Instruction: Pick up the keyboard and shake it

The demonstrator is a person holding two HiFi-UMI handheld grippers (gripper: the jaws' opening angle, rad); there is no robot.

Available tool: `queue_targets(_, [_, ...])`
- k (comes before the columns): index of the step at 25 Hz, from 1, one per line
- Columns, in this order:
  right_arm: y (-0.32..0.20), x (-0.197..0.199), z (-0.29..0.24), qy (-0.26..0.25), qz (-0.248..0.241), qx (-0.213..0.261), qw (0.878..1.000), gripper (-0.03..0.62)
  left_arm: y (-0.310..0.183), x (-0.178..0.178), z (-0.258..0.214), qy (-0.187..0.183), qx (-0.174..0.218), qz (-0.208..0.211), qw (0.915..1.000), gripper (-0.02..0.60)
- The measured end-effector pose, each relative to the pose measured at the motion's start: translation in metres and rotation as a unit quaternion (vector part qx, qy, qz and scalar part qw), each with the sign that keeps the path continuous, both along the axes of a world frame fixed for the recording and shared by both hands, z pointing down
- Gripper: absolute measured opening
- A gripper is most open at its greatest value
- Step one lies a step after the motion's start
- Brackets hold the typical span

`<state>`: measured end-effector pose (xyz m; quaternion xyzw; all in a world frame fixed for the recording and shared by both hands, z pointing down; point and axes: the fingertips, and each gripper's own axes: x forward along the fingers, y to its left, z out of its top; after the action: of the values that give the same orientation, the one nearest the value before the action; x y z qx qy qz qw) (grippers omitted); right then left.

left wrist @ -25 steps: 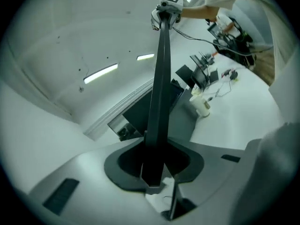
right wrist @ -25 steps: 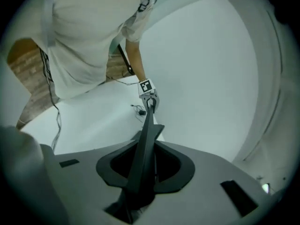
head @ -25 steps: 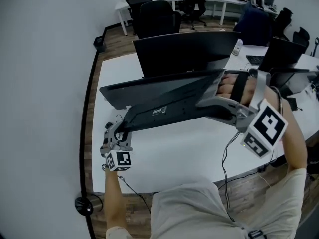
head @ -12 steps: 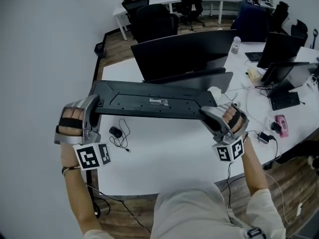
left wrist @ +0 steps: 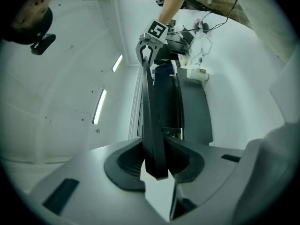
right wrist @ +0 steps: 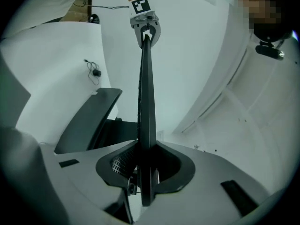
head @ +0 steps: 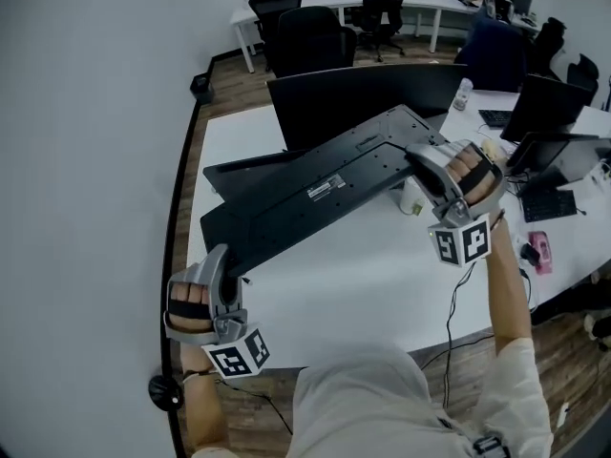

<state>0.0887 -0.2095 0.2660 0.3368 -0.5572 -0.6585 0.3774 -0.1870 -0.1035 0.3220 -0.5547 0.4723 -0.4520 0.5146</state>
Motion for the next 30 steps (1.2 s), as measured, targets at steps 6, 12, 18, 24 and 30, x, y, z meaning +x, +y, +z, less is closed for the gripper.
queue_targets(6, [0.028, -0.031, -0.038, 0.120, 0.000, 0.054, 0.991, 0.124, -0.012, -0.015, 0.039, 0.102, 0.023, -0.029, 0.9941, 0.118])
queue_targets(12, [0.062, -0.028, -0.036, 0.160, 0.027, 0.061, 0.985, 0.124, -0.042, -0.013, 0.048, 0.168, 0.029, -0.015, 0.9853, 0.113])
queue_targets(18, [0.056, 0.030, 0.024, 0.023, 0.068, -0.106, 0.992, 0.121, -0.069, 0.013, 0.017, 0.060, -0.071, 0.054, 0.9942, 0.110])
queue_targets(24, [0.060, 0.039, 0.119, -0.084, 0.006, -0.414, 0.906, 0.117, -0.061, 0.021, 0.051, -0.071, -0.280, 0.088, 0.9533, 0.117])
queue_targets(30, [0.086, 0.025, 0.163, -0.046, -0.069, -0.697, 0.712, 0.117, -0.002, 0.002, 0.119, 0.138, -0.544, 0.168, 0.8106, 0.118])
